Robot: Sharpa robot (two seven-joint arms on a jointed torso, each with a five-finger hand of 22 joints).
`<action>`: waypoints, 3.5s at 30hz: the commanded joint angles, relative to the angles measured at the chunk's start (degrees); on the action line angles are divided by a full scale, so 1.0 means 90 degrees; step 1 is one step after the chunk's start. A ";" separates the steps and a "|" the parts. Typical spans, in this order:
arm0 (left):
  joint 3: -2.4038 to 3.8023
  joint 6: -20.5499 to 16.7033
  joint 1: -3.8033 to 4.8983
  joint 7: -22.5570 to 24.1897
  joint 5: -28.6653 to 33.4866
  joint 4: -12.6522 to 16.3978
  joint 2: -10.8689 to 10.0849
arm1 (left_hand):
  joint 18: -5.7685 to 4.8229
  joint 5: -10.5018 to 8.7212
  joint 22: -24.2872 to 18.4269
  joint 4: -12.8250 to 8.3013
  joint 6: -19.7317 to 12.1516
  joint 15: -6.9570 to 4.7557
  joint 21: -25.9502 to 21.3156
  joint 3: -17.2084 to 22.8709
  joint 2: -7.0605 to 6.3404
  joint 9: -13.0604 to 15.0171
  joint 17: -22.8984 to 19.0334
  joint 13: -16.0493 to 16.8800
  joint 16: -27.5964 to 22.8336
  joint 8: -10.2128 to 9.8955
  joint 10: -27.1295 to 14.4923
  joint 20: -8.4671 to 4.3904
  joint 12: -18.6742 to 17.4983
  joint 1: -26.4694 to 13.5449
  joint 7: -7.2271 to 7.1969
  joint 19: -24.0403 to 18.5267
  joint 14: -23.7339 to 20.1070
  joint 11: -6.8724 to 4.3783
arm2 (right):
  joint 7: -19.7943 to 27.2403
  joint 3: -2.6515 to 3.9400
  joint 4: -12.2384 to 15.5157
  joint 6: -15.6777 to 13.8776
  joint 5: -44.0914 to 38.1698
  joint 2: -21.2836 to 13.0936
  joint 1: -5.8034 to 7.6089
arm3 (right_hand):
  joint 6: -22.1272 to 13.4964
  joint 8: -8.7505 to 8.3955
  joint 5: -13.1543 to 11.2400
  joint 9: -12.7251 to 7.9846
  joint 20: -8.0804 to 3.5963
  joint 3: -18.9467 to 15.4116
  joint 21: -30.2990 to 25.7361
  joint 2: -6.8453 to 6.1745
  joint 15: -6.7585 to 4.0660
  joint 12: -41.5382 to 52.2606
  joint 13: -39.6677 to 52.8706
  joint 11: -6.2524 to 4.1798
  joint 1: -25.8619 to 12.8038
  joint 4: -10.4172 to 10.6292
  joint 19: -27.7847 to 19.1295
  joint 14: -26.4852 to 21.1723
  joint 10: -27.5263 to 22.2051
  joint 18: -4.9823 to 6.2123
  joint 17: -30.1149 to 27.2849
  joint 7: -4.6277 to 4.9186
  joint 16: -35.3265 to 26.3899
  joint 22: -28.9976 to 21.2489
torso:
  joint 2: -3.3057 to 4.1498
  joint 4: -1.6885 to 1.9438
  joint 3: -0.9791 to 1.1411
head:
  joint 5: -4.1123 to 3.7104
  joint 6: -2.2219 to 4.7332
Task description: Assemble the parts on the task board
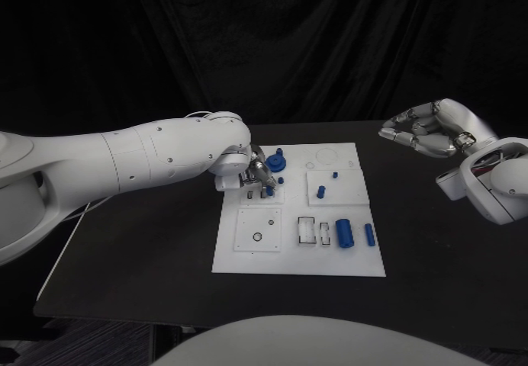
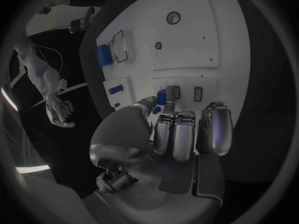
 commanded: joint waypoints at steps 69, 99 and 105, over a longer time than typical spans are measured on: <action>0.0002 -0.0679 -0.0236 0.0262 -0.0001 0.0428 -0.0497 | 0.0091 0.0071 -0.0133 -0.0433 0.0125 0.0030 -0.0220 0.1564 -0.0330 0.0526 0.1676 0.1676 -0.0008 -0.0300 0.0662 0.0011 0.0023 -0.0705 0.0040 -0.0140 0.0650 0.0029 | -0.0405 0.0004 -0.0059 0.0471 -0.0029 0.0016 -0.0057 | 0.0082 -0.0036 0.0072 -0.0024 -0.0025 -0.0020 -0.0117 0.0027 -0.0006 -0.0089 0.0928 -0.0015 0.0081 -0.0015 -0.0031 0.0414 -0.0042 0.0004 0.0812 -0.0021 -0.0119 0.0590 | 0.0009 0.0007 -0.0002 | 0.0028 0.0000; 0.0002 -0.2178 -0.0271 0.0829 -0.0690 0.1230 -0.1093 | 0.0065 0.0404 0.0002 -0.0525 0.0332 -0.0046 -0.0177 0.1676 -0.0430 0.0863 0.1676 0.1676 -0.0008 -0.0111 0.0662 -0.0050 0.0023 -0.0677 -0.0054 -0.0024 0.0650 -0.0058 | -0.0435 0.0004 -0.0087 0.0528 -0.0029 -0.0004 -0.0080 | 0.0089 -0.0035 0.0071 -0.0025 -0.0025 -0.0021 -0.0143 0.0031 -0.0006 -0.0099 0.0912 -0.0016 0.0081 -0.0012 -0.0043 0.0410 -0.0057 0.0011 0.0802 -0.0022 -0.0132 0.0574 | 0.0003 -0.0001 -0.0003 | 0.0038 0.0000; 0.0001 -0.2436 -0.0312 0.0902 -0.0712 0.1350 -0.1225 | 0.0065 0.0438 0.0005 -0.0504 0.0358 -0.0065 -0.0180 0.1700 -0.0424 0.0934 0.1676 0.1676 -0.0008 -0.0065 0.0662 -0.0068 0.0023 -0.0673 -0.0074 -0.0014 0.0650 -0.0078 | -0.0447 0.0004 -0.0092 0.0536 -0.0029 0.0001 -0.0081 | 0.0089 -0.0035 0.0071 -0.0025 -0.0025 -0.0021 -0.0143 0.0031 -0.0006 -0.0099 0.0912 -0.0016 0.0081 -0.0012 -0.0043 0.0410 -0.0057 0.0011 0.0802 -0.0022 -0.0132 0.0574 | 0.0013 -0.0005 -0.0006 | 0.0061 0.0000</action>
